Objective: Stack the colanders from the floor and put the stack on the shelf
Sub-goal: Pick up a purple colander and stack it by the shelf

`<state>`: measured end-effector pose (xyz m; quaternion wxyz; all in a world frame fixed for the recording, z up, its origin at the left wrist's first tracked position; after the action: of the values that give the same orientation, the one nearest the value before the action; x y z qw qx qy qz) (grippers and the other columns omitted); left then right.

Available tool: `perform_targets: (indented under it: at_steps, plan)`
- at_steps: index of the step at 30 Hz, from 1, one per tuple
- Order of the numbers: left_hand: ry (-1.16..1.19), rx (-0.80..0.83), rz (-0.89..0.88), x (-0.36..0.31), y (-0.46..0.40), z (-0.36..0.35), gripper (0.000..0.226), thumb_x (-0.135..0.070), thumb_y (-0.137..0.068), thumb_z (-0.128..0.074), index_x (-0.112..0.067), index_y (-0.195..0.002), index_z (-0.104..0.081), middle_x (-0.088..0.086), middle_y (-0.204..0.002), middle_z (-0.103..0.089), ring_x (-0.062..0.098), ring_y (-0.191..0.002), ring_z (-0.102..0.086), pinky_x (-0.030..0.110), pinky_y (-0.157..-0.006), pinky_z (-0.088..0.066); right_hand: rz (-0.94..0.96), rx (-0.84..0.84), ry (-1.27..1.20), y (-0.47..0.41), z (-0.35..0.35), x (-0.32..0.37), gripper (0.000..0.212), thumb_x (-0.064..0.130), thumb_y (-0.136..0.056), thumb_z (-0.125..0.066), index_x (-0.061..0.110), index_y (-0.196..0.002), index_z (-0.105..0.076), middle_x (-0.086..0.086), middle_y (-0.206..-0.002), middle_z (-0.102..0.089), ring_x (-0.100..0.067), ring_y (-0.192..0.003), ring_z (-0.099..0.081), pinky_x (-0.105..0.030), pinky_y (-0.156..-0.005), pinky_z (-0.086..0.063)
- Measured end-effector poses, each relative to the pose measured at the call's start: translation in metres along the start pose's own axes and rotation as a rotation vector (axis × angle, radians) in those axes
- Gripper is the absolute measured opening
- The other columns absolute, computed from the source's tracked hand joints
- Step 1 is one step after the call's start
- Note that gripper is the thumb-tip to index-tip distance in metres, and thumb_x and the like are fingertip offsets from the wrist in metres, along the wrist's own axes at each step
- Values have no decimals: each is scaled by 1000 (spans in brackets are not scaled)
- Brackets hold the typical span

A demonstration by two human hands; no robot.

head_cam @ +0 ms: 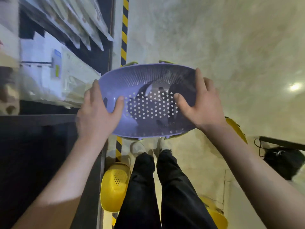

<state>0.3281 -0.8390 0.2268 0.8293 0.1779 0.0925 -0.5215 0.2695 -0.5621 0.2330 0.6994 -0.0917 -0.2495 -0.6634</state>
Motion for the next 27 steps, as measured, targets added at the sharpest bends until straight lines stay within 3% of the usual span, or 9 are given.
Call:
perform_targets:
  at_steps: [3, 8, 14, 21, 25, 27]
  plan:
    - [-29, 5, -18, -27, 28, 71, 84, -61, -91, -48, -15, -156, -22, 10, -155, -36, 40, -131, -45, 53, -94, -44, 10, -35, 1, 33, 66, 29, 89, 58, -90, -55, 10, -155, -19, -21, -134, -48, -39, -118, -47, -49, -97, -43]
    - [-75, -14, -116, -57, 75, 162, 89, -63, -89, -48, -8, -155, -25, 15, -149, -42, 40, -122, -53, 48, -78, -49, 15, -29, -10, 91, 146, 67, 92, 60, -88, -54, 10, -156, -17, -22, -133, -48, -41, -119, -48, -49, -98, -45]
    - [-115, -27, -109, -53, 125, 216, 95, -71, -88, -39, -7, -156, -21, 12, -149, -41, 37, -114, -60, 36, -65, -43, 81, -84, 9, 126, 191, 96, 88, 68, -87, -49, 15, -154, -26, -19, -126, -54, -37, -113, -55, -41, -85, -47]
    - [-95, -106, 83, -41, 160, 240, 96, -71, -88, -38, -8, -157, -15, 9, -148, -36, 36, -115, -58, 40, -73, -49, 271, -44, 67, 114, 197, 120, 95, 77, -81, -40, 18, -154, -23, -17, -128, -54, -37, -111, -56, -36, -79, -44]
    - [-68, -194, 276, -39, 196, 252, 93, -71, -89, -37, -14, -158, -13, 4, -144, -36, 35, -112, -60, 42, -80, -49, 435, 60, 30, 103, 200, 136, 95, 74, -84, -45, 14, -154, -25, -18, -121, -56, -37, -109, -55, -38, -85, -45]
    - [-57, -246, 370, -36, 222, 252, 93, -71, -89, -38, -13, -158, -15, 5, -142, -38, 36, -107, -61, 41, -74, -50, 507, 109, 28, 101, 200, 147, 94, 73, -85, -49, 13, -154, -26, -19, -123, -56, -38, -114, -54, -38, -88, -43]
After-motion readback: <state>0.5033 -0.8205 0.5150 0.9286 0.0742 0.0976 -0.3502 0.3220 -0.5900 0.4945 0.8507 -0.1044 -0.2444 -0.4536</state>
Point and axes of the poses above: each hand's wrist, its own y-axis away from the middle knuckle, its own z-axis out of the back of the hand, x = y × z, the point moved 4 cm from there along -y, towards the middle knuckle
